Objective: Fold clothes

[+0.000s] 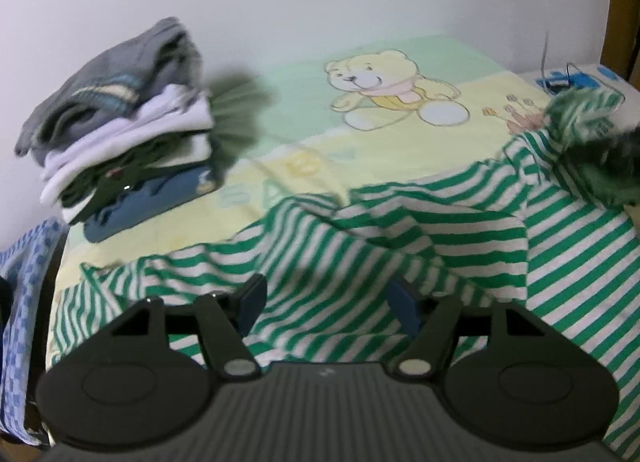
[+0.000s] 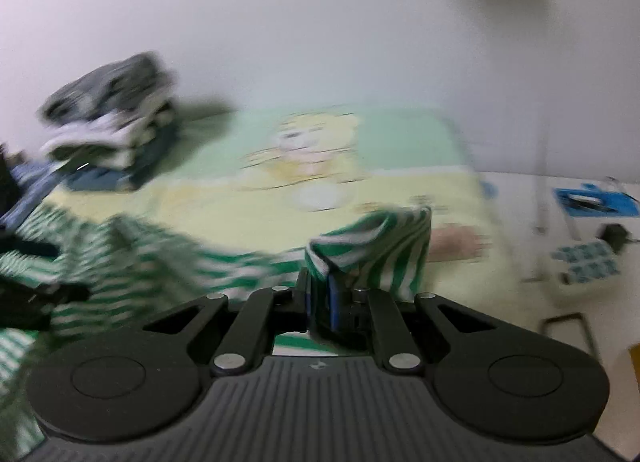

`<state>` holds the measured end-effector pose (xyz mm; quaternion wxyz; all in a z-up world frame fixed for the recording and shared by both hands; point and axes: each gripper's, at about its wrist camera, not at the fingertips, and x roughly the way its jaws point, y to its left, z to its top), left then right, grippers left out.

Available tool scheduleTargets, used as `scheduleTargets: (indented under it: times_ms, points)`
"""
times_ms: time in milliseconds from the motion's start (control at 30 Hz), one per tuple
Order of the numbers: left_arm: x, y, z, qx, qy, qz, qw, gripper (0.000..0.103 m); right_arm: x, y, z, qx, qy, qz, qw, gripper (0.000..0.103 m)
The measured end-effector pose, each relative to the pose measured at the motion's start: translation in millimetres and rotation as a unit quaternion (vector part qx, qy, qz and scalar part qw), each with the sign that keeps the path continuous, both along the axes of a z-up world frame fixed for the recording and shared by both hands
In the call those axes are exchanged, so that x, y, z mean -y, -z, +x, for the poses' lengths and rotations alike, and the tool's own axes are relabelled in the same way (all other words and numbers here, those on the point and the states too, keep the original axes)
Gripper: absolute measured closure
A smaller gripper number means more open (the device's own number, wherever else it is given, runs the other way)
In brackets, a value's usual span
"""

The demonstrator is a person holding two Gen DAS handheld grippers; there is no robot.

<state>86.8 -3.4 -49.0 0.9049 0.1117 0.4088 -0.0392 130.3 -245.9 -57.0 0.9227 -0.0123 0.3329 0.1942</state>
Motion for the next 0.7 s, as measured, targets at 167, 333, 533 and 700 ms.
scheduleTargets:
  times_ms: [167, 333, 533, 700]
  points:
    - [-26, -6, -11, 0.003, -0.004, -0.037, 0.9993, 0.033, -62, 5, -27, 0.0, -0.061, -0.019, 0.998, 0.094]
    - [-38, -2, -17, -0.008, 0.009, -0.067, 0.9977, 0.033, -101, 17, -42, -0.014, -0.085, -0.026, 0.996, 0.094]
    - [-42, 3, -16, -0.014, 0.028, -0.082, 0.9961, 0.033, -110, 22, -45, -0.029, -0.06, 0.009, 0.998, 0.094]
    - [-37, 3, -13, -0.013, 0.044, -0.088, 0.9951, 0.033, -87, 16, -45, -0.044, -0.031, 0.089, 0.995, 0.094]
